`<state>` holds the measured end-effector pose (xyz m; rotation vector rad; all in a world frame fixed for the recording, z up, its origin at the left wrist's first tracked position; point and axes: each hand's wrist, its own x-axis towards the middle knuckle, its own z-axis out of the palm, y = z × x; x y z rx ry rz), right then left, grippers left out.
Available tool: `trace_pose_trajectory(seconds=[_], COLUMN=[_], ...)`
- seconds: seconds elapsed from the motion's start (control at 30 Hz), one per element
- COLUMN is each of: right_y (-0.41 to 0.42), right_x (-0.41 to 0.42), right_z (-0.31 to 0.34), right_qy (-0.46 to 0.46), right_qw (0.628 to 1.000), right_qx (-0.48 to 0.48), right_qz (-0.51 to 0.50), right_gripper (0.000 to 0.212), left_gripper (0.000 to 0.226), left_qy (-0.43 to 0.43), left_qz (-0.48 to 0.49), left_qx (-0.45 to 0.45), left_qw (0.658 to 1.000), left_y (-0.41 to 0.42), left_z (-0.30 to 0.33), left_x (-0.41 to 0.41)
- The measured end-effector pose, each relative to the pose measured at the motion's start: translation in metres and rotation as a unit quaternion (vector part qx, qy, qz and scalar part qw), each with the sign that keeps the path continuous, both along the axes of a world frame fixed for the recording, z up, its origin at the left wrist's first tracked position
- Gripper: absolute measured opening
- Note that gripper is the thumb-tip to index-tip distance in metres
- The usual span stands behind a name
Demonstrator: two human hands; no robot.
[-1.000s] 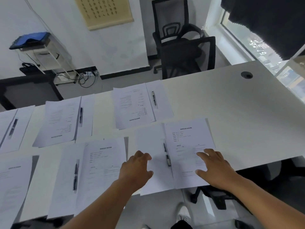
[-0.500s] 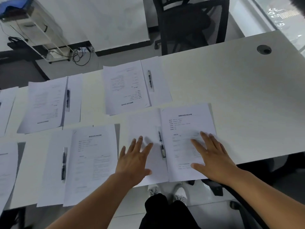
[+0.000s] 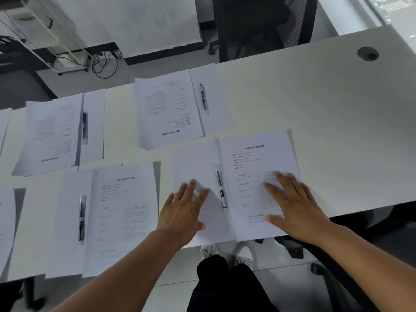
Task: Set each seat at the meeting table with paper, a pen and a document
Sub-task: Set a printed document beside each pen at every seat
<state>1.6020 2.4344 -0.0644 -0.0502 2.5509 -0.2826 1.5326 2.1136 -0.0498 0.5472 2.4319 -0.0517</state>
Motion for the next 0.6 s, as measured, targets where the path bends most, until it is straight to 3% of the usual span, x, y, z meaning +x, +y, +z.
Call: trace_pose_trajectory(seconds=[0.6], right_y=[0.017], right_x=[-0.007], right_z=[0.001], right_qy=[-0.002], right_qw=[1.0], right_qx=[0.004], right_qz=[-0.004], right_gripper=[0.095], left_gripper=[0.104], left_qy=[-0.01], left_qz=[0.035], left_qx=[0.02], left_qw=[0.999], left_y=[0.011], left_z=[0.01], left_x=[-0.001])
